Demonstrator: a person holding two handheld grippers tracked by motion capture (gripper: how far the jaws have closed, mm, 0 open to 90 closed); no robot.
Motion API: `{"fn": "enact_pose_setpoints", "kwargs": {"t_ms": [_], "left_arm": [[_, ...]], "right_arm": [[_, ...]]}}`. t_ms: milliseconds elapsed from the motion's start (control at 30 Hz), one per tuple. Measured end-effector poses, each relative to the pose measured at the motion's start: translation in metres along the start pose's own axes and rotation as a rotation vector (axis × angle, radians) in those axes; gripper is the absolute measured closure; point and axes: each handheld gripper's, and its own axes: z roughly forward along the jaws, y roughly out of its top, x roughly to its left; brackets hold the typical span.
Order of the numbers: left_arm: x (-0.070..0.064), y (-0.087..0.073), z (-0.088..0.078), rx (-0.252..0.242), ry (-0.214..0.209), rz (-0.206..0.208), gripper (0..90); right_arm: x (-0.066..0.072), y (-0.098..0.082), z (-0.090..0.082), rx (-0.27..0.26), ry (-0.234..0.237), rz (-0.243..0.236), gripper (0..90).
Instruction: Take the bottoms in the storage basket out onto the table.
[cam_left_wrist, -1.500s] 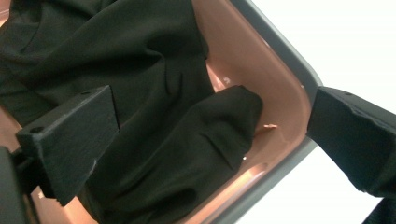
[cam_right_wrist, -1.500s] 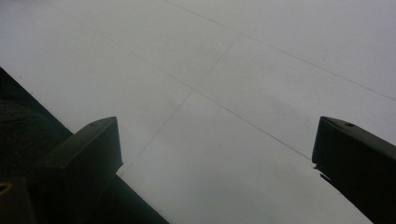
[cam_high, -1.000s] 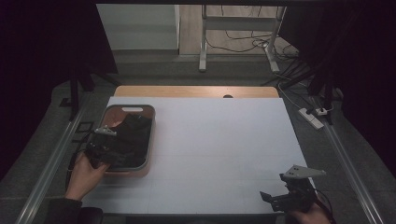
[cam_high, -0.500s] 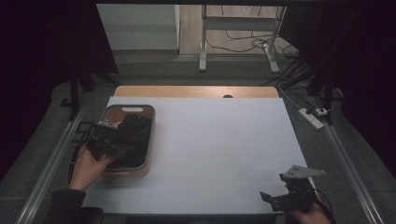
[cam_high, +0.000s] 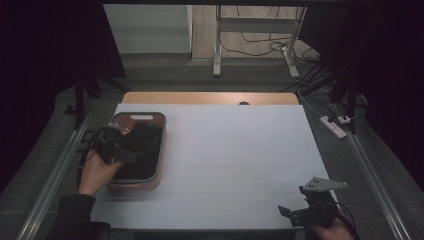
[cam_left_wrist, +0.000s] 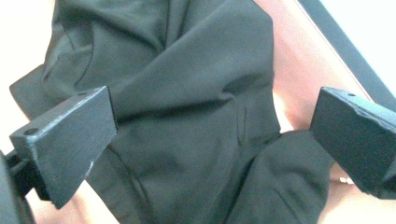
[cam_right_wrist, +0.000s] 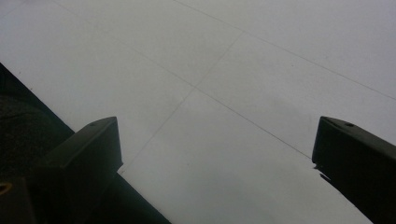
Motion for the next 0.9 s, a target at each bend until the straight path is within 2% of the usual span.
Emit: {"fn": "enact_pose_setpoints", "kwargs": {"t_ms": [133,267,333,667,900], "left_arm": [[0.001,0.009,0.008,0.016,0.02,0.023,0.4],[0.004,0.013,0.015,0.023,0.013,0.012,0.0],[0.008,0.016,0.022,0.032,0.025,0.02,0.0],[0.015,0.018,0.041,0.081,0.042,0.032,0.0],[0.021,0.016,0.056,0.146,0.043,0.018,0.0]], "right_arm": [[0.0,0.0,0.0,0.001,0.0,-0.001,1.5],[0.0,0.0,0.0,0.001,0.001,-0.002,1.5],[0.0,0.0,0.0,-0.001,0.0,0.0,1.5],[0.0,0.0,0.0,0.0,0.001,0.0,1.5],[0.0,0.0,0.0,0.0,0.004,-0.002,1.5]]}}
